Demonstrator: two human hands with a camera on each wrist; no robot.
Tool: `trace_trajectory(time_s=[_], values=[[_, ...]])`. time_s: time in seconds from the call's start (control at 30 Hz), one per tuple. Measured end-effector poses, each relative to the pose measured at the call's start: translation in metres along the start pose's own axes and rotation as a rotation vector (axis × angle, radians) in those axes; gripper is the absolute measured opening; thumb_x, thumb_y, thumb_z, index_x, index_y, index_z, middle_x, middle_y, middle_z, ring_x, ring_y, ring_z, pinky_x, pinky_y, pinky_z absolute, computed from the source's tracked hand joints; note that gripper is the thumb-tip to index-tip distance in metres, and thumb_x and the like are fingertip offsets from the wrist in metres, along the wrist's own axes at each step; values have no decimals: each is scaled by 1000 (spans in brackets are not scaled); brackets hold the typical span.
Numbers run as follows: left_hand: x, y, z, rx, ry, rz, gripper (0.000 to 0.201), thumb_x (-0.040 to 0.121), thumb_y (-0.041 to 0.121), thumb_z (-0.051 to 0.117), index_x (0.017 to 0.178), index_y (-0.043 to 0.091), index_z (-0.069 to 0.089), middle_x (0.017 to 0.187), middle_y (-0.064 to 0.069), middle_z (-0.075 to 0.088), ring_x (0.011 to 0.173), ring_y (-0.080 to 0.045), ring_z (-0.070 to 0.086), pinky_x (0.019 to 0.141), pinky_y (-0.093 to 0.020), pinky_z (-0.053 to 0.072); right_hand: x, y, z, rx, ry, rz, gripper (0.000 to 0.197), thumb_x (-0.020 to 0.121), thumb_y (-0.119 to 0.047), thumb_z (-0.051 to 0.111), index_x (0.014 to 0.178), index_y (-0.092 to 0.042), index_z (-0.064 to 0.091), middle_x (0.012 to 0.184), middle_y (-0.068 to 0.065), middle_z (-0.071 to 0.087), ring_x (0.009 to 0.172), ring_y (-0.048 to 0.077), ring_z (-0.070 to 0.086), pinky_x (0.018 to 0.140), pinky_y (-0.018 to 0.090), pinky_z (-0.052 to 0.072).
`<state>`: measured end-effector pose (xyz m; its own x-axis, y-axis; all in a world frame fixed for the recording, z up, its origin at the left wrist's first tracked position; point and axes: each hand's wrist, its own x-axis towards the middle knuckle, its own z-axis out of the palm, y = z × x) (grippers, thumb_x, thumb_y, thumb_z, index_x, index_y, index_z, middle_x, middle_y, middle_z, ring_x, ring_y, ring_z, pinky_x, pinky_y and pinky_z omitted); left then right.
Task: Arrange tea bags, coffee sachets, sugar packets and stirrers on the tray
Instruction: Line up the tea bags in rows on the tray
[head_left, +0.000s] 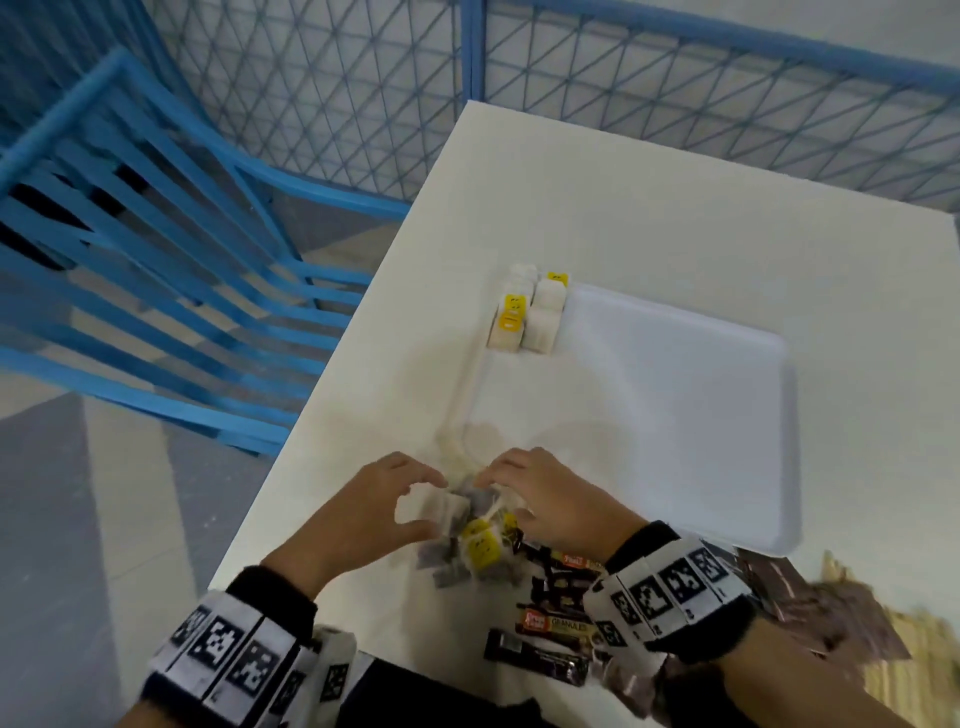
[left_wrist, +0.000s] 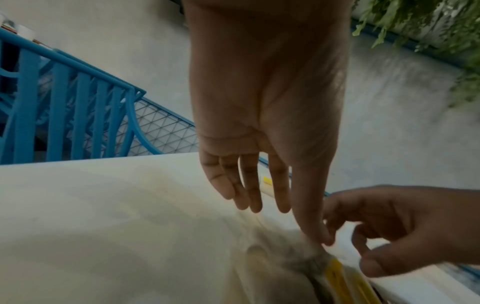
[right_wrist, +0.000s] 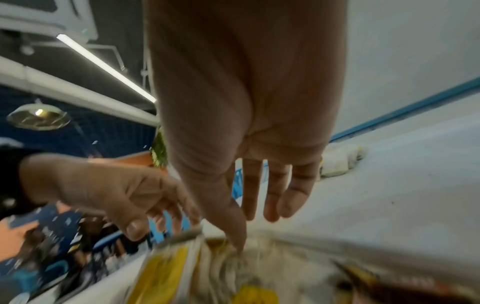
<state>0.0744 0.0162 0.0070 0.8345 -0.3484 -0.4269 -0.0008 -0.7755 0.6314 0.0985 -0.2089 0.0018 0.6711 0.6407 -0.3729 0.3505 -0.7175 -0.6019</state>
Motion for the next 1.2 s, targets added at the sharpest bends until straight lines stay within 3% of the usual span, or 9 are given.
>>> trace_trajectory(time_s=[0.1,0.37,0.5,0.6,0.73,0.8,0.97,1.13,1.2], values=[[0,2,15,124,-25,10,52,77,37,72,125,36,52,124,10,45,114,-12,43,98,-26,34,2,-6,8,-86,49,-7,47,90,-8,47,134,-24,45,131,-1,45,118,19,36,100,31,34],[2,0,28,142,40,16,69,62,57,36,114,21,63,114,1,58,105,-19,54,91,-32,41,-2,-4,11,-39,277,23,25,96,-24,46,111,-14,63,111,1,61,103,15,49,86,21,35],[-10,-3,27,-161,216,-16,23,84,32,59,103,21,65,101,9,62,91,-2,58,82,-15,42,-19,-9,-2,245,425,61,18,95,-19,50,106,-11,62,93,-2,62,77,0,52,70,8,37],[-18,-4,21,-518,257,-121,19,95,13,51,98,27,64,98,10,69,89,4,62,80,-10,44,-31,-12,-7,356,359,29,16,95,-17,51,105,-12,61,86,-7,59,74,-2,52,67,6,38],[-27,-5,17,-953,270,-248,32,100,10,32,110,16,62,103,-9,70,99,-21,64,84,-27,51,-34,-19,8,310,86,30,24,95,-23,50,117,-18,57,89,-3,61,77,8,56,73,21,45],[-28,-5,17,-1016,269,-266,31,100,14,32,111,14,61,102,-11,69,97,-23,64,85,-31,51,-29,-24,20,282,6,53,30,95,-22,50,125,-18,53,87,-8,60,73,2,54,69,15,43],[-32,-4,23,-902,304,-304,18,95,13,50,110,16,60,99,-6,69,92,-16,63,79,-23,49,-16,-28,33,134,57,88,46,97,-22,45,141,-19,33,127,5,47,105,10,45,90,22,37],[-27,-5,28,-685,314,-325,15,92,12,54,88,18,67,78,4,66,74,-7,59,68,-15,44,-13,-24,41,-99,61,98,82,79,-47,63,144,-19,21,133,4,27,121,21,28,104,37,32],[-24,-5,29,-649,205,-314,17,91,14,55,83,7,69,72,2,64,69,-6,57,70,-18,44,-11,-24,44,-143,57,113,74,79,-42,63,140,-18,29,133,5,30,121,23,28,104,38,31]])
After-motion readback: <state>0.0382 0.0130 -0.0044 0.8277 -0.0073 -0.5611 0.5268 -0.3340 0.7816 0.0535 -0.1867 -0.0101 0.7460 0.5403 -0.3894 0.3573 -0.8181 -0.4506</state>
